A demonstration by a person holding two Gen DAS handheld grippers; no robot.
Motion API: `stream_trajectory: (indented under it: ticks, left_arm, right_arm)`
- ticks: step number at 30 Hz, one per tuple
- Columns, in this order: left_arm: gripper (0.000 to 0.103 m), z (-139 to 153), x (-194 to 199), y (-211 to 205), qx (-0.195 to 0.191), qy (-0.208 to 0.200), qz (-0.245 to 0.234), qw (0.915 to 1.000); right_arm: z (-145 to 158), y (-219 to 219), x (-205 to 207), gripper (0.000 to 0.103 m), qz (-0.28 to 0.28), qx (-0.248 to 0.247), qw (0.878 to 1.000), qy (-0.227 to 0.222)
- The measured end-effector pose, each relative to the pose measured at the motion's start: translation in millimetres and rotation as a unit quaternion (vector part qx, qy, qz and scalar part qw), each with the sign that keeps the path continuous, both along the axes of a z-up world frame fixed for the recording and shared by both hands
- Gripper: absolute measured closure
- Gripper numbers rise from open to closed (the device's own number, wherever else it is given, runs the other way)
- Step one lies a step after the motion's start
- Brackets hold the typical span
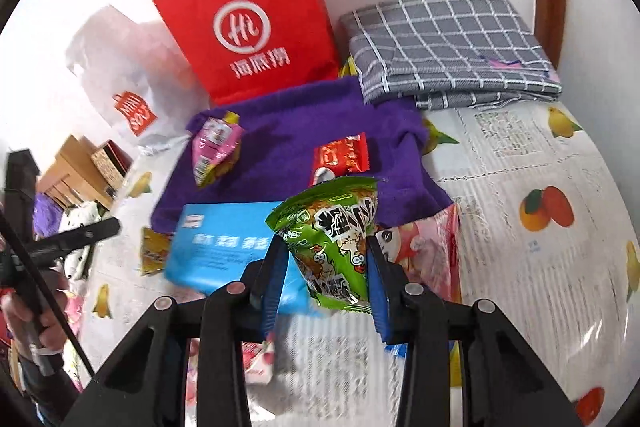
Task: Organize snacks
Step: 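Grasp the yellow chip bag with the left tool while the right tool grasps the green snack bag, then lift the yellow chip bag with the left tool while the right tool lifts the green bag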
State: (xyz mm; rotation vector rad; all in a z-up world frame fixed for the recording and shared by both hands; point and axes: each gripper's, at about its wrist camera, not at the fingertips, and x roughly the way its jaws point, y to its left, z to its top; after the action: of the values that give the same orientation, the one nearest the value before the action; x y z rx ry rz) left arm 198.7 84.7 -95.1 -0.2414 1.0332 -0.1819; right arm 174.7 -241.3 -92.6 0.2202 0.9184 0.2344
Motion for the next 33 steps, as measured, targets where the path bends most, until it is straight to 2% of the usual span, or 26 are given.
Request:
stream_trajectory:
  ticks: [4,9,14,18,22,27,28,29,33]
  left_arm:
    - [0.019,-13.9,-2.0,0.8,-0.001,0.006,0.008,0.9999]
    - [0.019,-34.4,3.8,-5.4,0.002,0.026,0.004,0.9996]
    - [0.019,-50.3,16.0,-13.9,0.012,0.034,0.0,0.9993]
    - [0.02,-63.3,26.4,-17.7,0.03,0.038,0.007,0.9988]
    - [0.022,-71.1,31.7,-16.1,0.019,0.036,0.008,0.9991]
    - [0.036,-66.5,32.0,-14.5,0.0,0.029,-0.001,0.9996]
    - [0.047,-66.2,31.7,-14.8,0.0,0.029,-0.002,0.9996]
    - [0.051,-66.1,31.5,-15.2,0.001,0.03,-0.002,0.9995]
    - [0.054,-62.4,24.0,-14.8,-0.011,0.03,-0.008,0.9995]
  right_arm:
    - [-2.2,5.1,-22.8,0.065,0.007,-0.005,1.0,0.006]
    - [-21.3,7.6,-41.3,0.065,0.017,-0.022,0.999,0.028]
    - [-46.1,5.5,-42.4,0.065,0.016,-0.044,0.997,0.059]
    - [-62.2,8.7,-38.9,0.065,0.025,-0.042,0.996,0.077]
    - [-73.1,12.6,-34.4,0.065,0.03,-0.045,0.995,0.086]
    - [-82.3,14.8,-27.1,0.062,0.032,-0.037,0.995,0.09]
    - [-84.3,16.5,-25.5,0.061,0.034,-0.038,0.994,0.092]
    - [-87.7,19.0,-23.3,0.058,0.038,-0.041,0.994,0.099]
    - [-88.2,21.8,-24.8,0.061,0.038,-0.03,0.994,0.094]
